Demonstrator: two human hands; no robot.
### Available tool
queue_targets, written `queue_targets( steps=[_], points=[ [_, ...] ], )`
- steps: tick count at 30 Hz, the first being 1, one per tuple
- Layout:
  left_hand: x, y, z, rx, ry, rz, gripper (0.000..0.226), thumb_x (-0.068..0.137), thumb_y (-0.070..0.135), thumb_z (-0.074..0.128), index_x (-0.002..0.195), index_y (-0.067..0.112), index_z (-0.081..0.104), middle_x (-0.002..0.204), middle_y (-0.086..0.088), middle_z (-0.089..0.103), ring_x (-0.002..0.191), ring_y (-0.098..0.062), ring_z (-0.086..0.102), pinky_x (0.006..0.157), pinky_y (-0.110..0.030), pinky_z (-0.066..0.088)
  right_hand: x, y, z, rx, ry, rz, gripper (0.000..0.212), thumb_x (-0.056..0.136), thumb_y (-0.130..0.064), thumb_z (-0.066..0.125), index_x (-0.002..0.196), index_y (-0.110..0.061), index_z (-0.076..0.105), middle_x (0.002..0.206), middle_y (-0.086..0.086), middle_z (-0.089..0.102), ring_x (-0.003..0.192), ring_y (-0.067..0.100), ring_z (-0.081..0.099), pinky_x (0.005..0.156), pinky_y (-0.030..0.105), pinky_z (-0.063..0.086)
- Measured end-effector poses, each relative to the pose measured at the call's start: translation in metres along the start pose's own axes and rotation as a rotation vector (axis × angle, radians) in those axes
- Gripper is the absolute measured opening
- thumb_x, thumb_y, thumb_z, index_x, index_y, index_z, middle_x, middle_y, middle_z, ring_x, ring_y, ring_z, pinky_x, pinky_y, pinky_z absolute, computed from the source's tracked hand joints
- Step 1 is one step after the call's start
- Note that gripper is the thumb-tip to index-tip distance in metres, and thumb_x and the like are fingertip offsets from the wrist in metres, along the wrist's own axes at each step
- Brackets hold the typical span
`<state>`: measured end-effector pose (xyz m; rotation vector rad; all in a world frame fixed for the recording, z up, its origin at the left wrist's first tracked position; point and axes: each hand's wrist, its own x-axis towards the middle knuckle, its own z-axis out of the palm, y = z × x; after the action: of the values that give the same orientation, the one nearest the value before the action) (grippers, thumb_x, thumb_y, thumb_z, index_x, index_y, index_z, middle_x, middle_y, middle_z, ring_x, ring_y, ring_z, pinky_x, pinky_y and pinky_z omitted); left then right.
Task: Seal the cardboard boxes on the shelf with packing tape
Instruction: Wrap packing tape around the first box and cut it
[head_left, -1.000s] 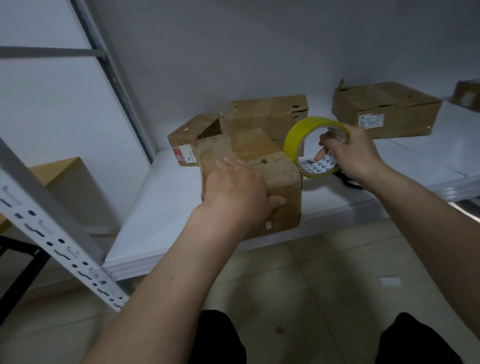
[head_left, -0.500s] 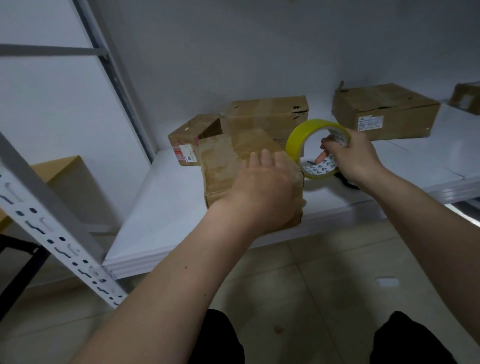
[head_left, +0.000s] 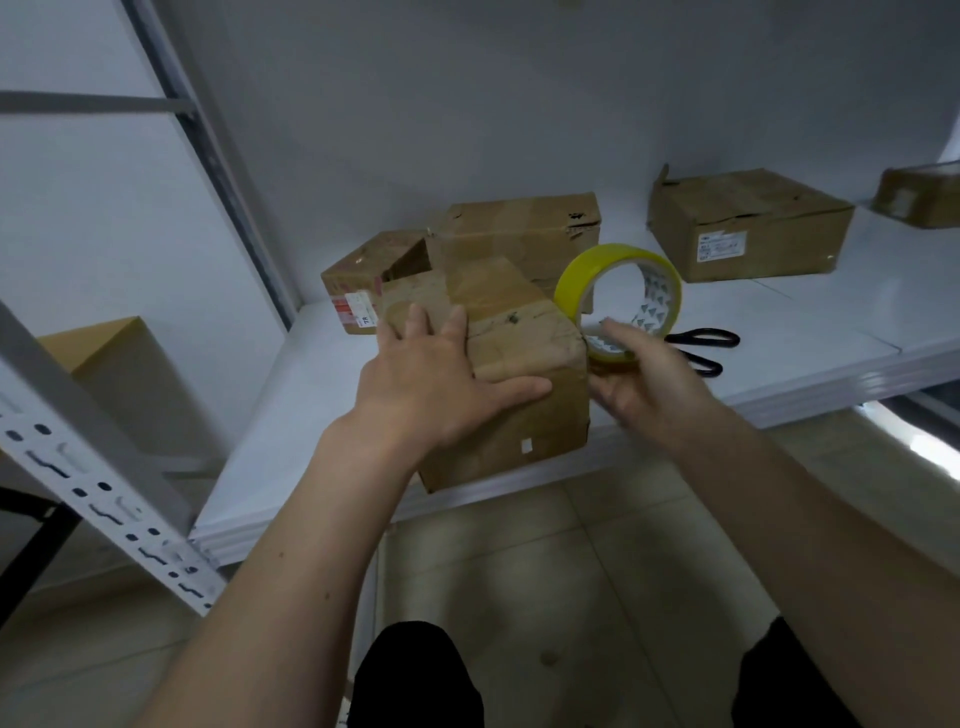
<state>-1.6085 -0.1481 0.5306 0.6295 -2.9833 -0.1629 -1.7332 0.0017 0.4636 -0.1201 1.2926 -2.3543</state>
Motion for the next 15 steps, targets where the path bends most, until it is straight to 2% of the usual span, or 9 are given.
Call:
queue_targets(
  steps=[3, 7, 9, 11, 13, 15],
  points=[
    [-0.001, 0.000, 0.000, -0.039, 0.003, -0.007, 0.126, 0.051, 0.097, 0.031, 0.157, 0.031, 0.012, 0.165, -0.006, 0.009, 0.150, -0.037, 0.005, 0.120, -0.052, 0.021, -0.005, 0.017, 0.013, -0.107, -0.032, 0.095, 0.042, 0.095, -0.042, 0.051, 0.121, -0.012, 0.064, 0.113, 0.011, 0.070, 0.108, 0.026, 0.065, 0.098, 0.044, 0.049],
    [-0.004, -0.004, 0.002, -0.086, 0.035, 0.009, 0.115, 0.063, 0.091, 0.045, 0.157, 0.033, 0.014, 0.165, -0.002, 0.009, 0.151, -0.032, 0.006, 0.118, -0.050, 0.022, -0.003, -0.001, 0.027, -0.153, -0.008, 0.059, 0.040, 0.093, -0.043, 0.054, 0.121, -0.016, 0.064, 0.108, 0.008, 0.072, 0.103, 0.026, 0.068, 0.097, 0.047, 0.050],
    [-0.005, -0.006, 0.003, -0.181, 0.057, 0.019, 0.113, 0.064, 0.089, 0.049, 0.156, 0.034, 0.015, 0.165, -0.001, 0.008, 0.151, -0.028, 0.008, 0.118, -0.048, 0.022, -0.003, -0.021, 0.037, -0.228, -0.003, -0.007, 0.034, 0.093, -0.042, 0.053, 0.118, -0.021, 0.064, 0.105, 0.004, 0.073, 0.098, 0.023, 0.068, 0.087, 0.041, 0.055],
    [-0.005, -0.002, 0.006, -0.278, 0.108, 0.016, 0.108, 0.066, 0.088, 0.050, 0.156, 0.035, 0.018, 0.165, -0.001, 0.010, 0.150, -0.028, 0.011, 0.117, -0.047, 0.025, -0.003, -0.044, 0.049, -0.311, -0.026, -0.098, 0.021, 0.094, -0.038, 0.053, 0.103, -0.025, 0.066, 0.087, -0.004, 0.074, 0.084, 0.016, 0.069, 0.070, 0.031, 0.055],
    [-0.003, 0.004, 0.010, -0.327, 0.163, 0.007, 0.103, 0.069, 0.088, 0.048, 0.154, 0.036, 0.023, 0.164, -0.002, 0.013, 0.149, -0.029, 0.016, 0.115, -0.047, 0.027, -0.001, -0.064, 0.061, -0.350, -0.046, -0.154, 0.015, 0.093, -0.033, 0.055, 0.088, -0.024, 0.064, 0.064, -0.009, 0.070, 0.064, 0.010, 0.068, 0.058, 0.025, 0.053],
    [-0.002, 0.009, 0.012, -0.330, 0.151, -0.009, 0.098, 0.072, 0.087, 0.044, 0.153, 0.034, 0.026, 0.164, -0.004, 0.012, 0.148, -0.029, 0.020, 0.114, -0.045, 0.029, 0.003, -0.069, 0.067, -0.406, -0.053, -0.156, 0.014, 0.093, -0.027, 0.056, 0.087, -0.018, 0.065, 0.059, -0.006, 0.070, 0.054, 0.010, 0.068, 0.052, 0.022, 0.055]
  ],
)
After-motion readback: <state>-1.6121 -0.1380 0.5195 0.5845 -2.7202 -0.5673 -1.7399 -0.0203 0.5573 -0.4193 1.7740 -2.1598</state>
